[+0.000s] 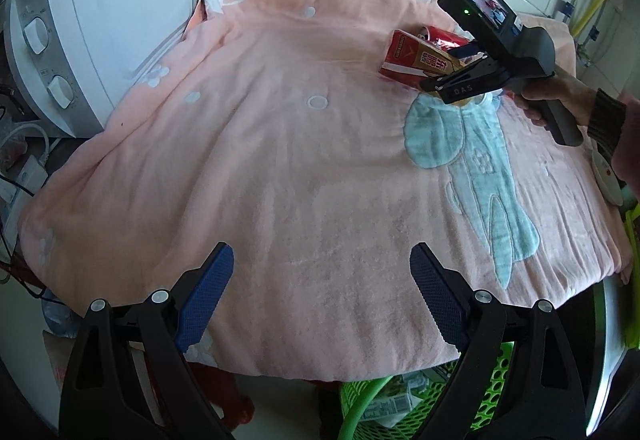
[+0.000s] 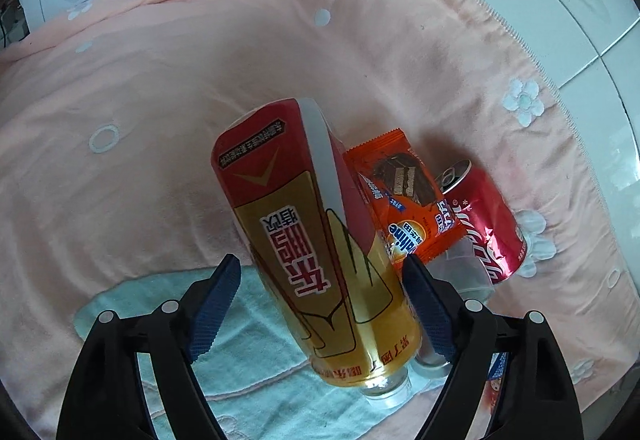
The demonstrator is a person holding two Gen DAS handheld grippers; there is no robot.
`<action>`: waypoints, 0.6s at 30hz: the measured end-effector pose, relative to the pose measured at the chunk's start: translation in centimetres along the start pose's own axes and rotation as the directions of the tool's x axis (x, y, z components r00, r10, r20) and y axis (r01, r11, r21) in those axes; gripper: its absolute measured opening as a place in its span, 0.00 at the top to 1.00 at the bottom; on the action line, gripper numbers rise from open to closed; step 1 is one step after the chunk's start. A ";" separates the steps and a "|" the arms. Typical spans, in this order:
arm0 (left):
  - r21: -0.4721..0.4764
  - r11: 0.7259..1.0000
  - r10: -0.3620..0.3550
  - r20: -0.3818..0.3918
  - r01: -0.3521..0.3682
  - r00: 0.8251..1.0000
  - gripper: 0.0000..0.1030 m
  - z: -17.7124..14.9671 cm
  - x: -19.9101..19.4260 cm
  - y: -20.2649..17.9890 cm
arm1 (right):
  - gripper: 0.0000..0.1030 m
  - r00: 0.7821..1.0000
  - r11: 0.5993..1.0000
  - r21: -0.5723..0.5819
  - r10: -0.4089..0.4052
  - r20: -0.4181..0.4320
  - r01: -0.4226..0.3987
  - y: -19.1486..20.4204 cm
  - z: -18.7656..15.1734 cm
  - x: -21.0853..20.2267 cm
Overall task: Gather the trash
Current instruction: 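Grasp gold-red drink bottle with right gripper while left moves toward snack wrapper, then lift drink bottle with right gripper while left grasps orange snack wrapper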
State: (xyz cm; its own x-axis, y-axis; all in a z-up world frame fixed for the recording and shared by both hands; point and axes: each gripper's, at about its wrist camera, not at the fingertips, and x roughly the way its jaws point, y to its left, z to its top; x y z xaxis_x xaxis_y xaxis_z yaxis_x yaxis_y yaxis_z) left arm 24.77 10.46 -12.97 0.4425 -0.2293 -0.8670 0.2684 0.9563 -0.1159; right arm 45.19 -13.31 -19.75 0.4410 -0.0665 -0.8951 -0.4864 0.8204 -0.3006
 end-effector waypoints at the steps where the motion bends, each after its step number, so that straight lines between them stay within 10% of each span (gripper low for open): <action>1: 0.000 1.000 0.001 -0.001 -0.001 1.000 0.14 0.1 0.1 0.1 | 0.23 1.000 1.000 0.001 -0.001 -0.002 0.001 0.1 0.2 0.3; 18: -0.008 1.000 0.028 -0.001 -0.028 1.000 0.14 1.8 1.2 1.0 | 0.27 0.999 1.000 0.002 0.030 -0.043 -0.030 -0.5 2.6 2.7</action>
State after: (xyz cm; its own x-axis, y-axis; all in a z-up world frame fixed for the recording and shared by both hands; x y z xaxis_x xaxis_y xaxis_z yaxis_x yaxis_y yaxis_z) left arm 27.15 10.82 -13.28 0.4491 -0.2022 -0.8703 0.2487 0.9639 -0.0956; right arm 48.59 -12.47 -21.17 0.3937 -0.0663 -0.9168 -0.4976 0.8232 -0.2733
